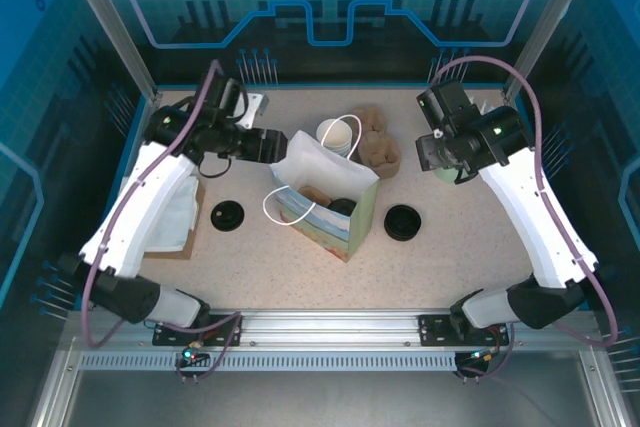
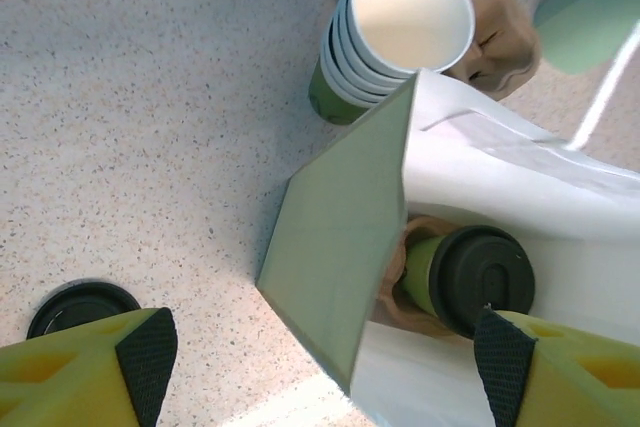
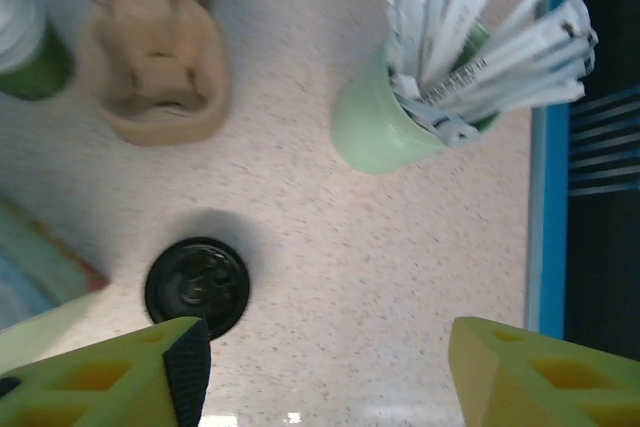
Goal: Pack the takeout coffee
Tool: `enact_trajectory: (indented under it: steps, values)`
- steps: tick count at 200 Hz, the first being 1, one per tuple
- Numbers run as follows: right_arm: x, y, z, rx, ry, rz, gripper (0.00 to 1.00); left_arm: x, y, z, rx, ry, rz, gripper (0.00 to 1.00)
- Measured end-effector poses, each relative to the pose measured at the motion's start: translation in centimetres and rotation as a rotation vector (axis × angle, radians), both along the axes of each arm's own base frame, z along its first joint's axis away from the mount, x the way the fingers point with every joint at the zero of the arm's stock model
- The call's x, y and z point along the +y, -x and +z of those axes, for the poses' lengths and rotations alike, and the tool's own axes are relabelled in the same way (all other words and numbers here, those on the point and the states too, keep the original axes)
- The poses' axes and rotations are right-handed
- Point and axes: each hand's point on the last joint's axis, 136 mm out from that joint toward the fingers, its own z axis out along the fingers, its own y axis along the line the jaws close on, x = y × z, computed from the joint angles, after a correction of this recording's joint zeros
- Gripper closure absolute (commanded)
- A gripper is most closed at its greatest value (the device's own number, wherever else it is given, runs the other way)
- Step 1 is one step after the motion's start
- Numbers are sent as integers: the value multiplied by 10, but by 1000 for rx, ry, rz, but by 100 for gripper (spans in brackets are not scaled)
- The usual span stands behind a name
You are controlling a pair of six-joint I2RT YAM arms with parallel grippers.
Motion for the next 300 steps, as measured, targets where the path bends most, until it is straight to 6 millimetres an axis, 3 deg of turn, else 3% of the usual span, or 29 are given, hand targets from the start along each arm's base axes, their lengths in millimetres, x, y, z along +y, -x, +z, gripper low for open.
enact_trajectory:
  steps: [30, 72, 130, 191, 300]
  values:
    - [-24, -13, -26, 39, 92, -40, 45, 7, 21, 12, -52, 39, 14, 15]
    - [-47, -49, -48, 38, 116, -95, 56, 18, 41, 6, -61, 59, 42, 14]
    - [-52, -92, -76, 46, 74, -99, 61, 23, 53, -6, -39, 68, 63, 13]
    - [-57, -115, -110, 112, 55, -109, 65, 23, 53, -6, -38, 68, 64, 13]
    - [-57, -125, -102, 81, 48, -99, 85, 23, 53, -6, -31, 78, 78, 12]
